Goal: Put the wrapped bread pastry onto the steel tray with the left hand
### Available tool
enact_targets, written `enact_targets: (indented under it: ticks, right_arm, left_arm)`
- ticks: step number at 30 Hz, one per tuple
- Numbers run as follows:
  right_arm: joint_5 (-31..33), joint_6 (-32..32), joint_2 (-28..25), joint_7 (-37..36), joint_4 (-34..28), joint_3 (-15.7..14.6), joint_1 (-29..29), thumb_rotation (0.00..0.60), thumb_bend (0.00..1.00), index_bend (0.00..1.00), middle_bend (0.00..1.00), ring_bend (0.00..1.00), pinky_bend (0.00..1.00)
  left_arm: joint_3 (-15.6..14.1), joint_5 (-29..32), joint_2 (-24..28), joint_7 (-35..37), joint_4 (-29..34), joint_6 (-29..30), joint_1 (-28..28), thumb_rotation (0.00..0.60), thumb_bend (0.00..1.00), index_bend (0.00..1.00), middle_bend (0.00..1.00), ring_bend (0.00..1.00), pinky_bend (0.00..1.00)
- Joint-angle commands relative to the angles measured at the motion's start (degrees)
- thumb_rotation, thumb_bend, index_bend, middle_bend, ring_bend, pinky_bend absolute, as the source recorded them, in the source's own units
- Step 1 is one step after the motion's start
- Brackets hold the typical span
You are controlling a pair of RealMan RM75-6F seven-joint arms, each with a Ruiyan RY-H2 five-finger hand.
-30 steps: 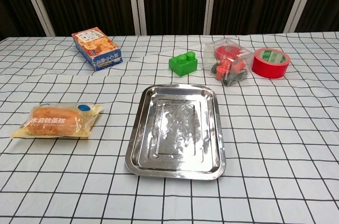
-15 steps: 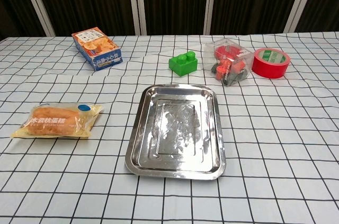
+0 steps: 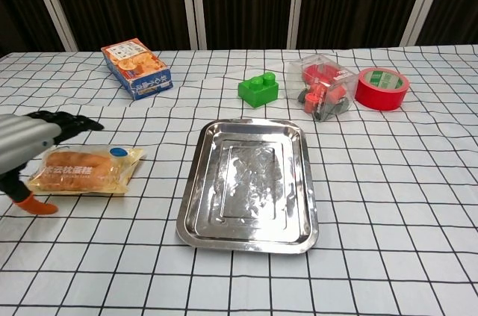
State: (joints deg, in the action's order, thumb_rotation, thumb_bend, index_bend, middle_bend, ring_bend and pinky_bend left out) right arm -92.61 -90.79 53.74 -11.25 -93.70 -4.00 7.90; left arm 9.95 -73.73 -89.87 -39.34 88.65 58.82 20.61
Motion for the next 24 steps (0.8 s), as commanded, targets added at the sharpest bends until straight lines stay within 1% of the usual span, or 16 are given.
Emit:
enact_targets:
  ticks: [1, 3, 5, 8, 10, 15, 17, 24]
  right_arm:
    - [1.4, 1.4, -0.5, -0.9, 0.4, 0.6, -0.7, 0.600, 0.30, 0.00, 0.00, 0.00, 0.00]
    - [2.0, 1.8, -0.6, -1.2, 0.5, 0.7, -0.8, 0.600, 0.30, 0.00, 0.00, 0.00, 0.00]
    - [2.4, 1.8, -0.7, -1.3, 0.4, 0.8, -0.8, 0.600, 0.30, 0.00, 0.00, 0.00, 0.00]
    - [2.5, 1.9, -0.6, -0.9, 0.3, 0.8, -0.8, 0.600, 0.30, 0.00, 0.00, 0.00, 0.00]
    - [2.6, 2.2, -0.5, -0.5, 0.2, 0.9, -1.0, 0.600, 0.30, 0.00, 0.00, 0.00, 0.00]
    - [3.4, 2.9, -0.3, 0.3, -0.1, 1.1, -1.3, 0.600, 0.30, 0.00, 0.00, 0.00, 0.00]
    - [3.6, 3.1, -0.3, 0.5, -0.3, 1.1, -1.4, 0.600, 0.30, 0.00, 0.00, 0.00, 0.00]
    - [3.9, 3.7, 0.0, 1.5, -0.7, 1.1, -1.6, 0.600, 0.30, 0.00, 0.00, 0.00, 0.00]
  left_arm:
    - [0.5, 2.4, -2.8, -0.8, -3.0, -1.3, 2.2, 0.600, 0.17, 0.00, 0.12, 0.06, 0.06]
    - [0.5, 3.9, -3.9, -1.1, -5.0, -2.3, 3.3, 0.600, 0.20, 0.00, 0.16, 0.10, 0.09]
    - [0.7, 5.4, -4.8, -1.2, -6.5, -2.9, 4.2, 0.600, 0.25, 0.01, 0.26, 0.19, 0.15]
    - [0.8, 5.3, -5.4, 0.0, -7.1, -1.9, 4.7, 0.600, 0.29, 0.09, 0.36, 0.30, 0.23]
    - [0.3, 3.9, -5.2, 1.4, -6.7, -0.6, 4.7, 0.600, 0.29, 0.13, 0.41, 0.34, 0.25]
    - [-0.9, 1.7, -2.0, 4.7, -2.7, 1.1, 4.2, 0.600, 0.29, 0.14, 0.40, 0.35, 0.25]
    - [-1.5, 1.1, 0.3, 5.8, 0.2, 1.7, 3.8, 0.600, 0.28, 0.13, 0.39, 0.35, 0.25]
    - [-3.5, -0.7, 7.0, 6.8, 8.6, 3.8, 2.7, 0.600, 0.27, 0.13, 0.38, 0.35, 0.25]
